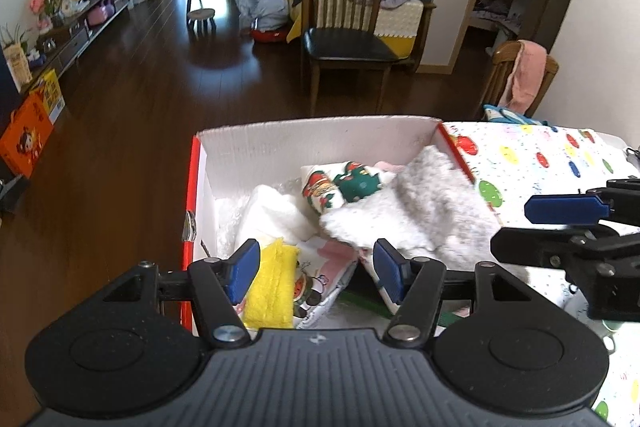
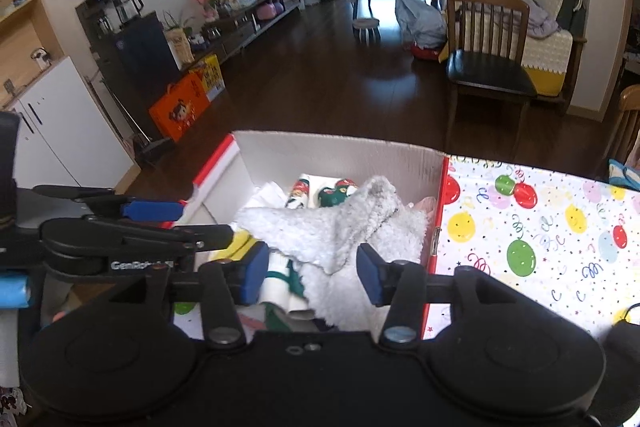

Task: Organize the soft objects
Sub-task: 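Lower the yellow cloth and white knitted cloth into the box and open both grippers, then move both grippers out of the box toward the black mask and plastic bag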

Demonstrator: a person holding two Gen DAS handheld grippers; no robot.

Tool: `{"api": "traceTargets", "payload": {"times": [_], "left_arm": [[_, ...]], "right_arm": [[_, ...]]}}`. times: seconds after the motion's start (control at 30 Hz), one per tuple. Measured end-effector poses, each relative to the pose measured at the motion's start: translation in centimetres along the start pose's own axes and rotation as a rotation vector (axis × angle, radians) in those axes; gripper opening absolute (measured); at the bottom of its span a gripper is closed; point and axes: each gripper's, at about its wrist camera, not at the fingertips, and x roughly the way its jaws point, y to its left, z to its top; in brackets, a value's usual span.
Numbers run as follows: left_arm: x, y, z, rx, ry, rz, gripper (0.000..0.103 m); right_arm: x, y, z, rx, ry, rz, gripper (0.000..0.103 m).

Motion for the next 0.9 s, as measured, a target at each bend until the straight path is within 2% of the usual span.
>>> {"api": "traceTargets", "payload": {"times": [0.37, 0.5, 0.6, 0.7, 0.8, 0.9], "left_arm": [[-4.7, -2.7, -0.5, 0.050, -0.052, -0.064, 0.062], [-6.0, -4.1, -0.9, 0.074, -0.063, -0.099, 0.072], [-7.0, -5.3, -1.3, 0.089, -0.072, -0.136, 0.072], [-7.6, -6.4, -1.7, 0.096, -0.072, -0.165, 0.074], [-8.4, -7.6, -2.1, 0.121, -0.079, -0.188, 0.082], [-9.1, -9.0, -2.5, 0.139, -0.088, -0.212, 0.082]], "right_arm": [[-7.0, 0.5, -2.7, 0.034, -0.102, -0.003, 0.061], [-9.3, -0.1, -3.8, 0.055, -0.125, -0.021, 0.066], [-10.9, -0.7, -4.7, 0.076, -0.142, -0.038, 0.075], [-12.4, -1.4, -5.6, 0.092, -0.157, -0.045, 0.078], [-14.1, -2.3, -6.6, 0.105, -0.174, -0.060, 0.084], [-15.6, -3.4, -7.5, 0.122, -0.188, -0.084, 0.088]]}}
